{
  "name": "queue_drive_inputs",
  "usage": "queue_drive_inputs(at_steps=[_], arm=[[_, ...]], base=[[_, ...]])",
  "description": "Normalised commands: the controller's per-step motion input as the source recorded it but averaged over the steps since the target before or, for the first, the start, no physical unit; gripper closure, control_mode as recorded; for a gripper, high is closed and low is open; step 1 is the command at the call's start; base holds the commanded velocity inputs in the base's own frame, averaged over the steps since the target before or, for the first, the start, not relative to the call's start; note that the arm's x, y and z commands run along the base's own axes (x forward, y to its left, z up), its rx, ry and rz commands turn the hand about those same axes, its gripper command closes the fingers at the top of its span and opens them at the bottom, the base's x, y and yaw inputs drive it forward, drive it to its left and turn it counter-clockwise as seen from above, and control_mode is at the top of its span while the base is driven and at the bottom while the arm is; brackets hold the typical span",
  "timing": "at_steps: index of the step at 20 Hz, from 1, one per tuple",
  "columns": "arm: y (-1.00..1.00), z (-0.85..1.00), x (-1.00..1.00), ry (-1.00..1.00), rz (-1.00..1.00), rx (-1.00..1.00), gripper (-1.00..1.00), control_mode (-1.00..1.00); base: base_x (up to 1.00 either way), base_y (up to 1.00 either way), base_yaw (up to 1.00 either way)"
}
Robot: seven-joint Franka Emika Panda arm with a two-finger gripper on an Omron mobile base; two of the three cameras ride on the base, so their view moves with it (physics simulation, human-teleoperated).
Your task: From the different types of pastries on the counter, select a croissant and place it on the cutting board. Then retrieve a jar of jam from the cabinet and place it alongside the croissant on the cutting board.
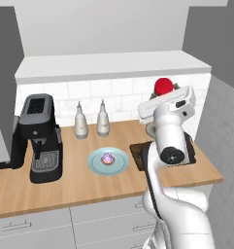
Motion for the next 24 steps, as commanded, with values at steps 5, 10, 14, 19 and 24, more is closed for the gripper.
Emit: queue_drive_inputs(at_steps=[5,10,14,19,24], arm=[[0.00,-0.57,-1.00,-0.09,-0.16,0.07,1.00,-1.00],[0.00,-0.86,-0.76,0.22,-0.14,0.15,1.00,-1.00],[-0.02,-0.99,-0.50,0.41,-0.07,0.18,1.00,-1.00],[-0.11,-0.57,0.03,0.21,0.01,0.06,1.00,-1.00],[-0.15,-1.00,0.55,0.65,0.12,0.01,1.00,-1.00]], base=[[0.00,0.00,0.00],[0.00,0.00,0.00],[0.00,0.00,0.00],[0.00,0.00,0.00],[0.00,0.00,0.00]])
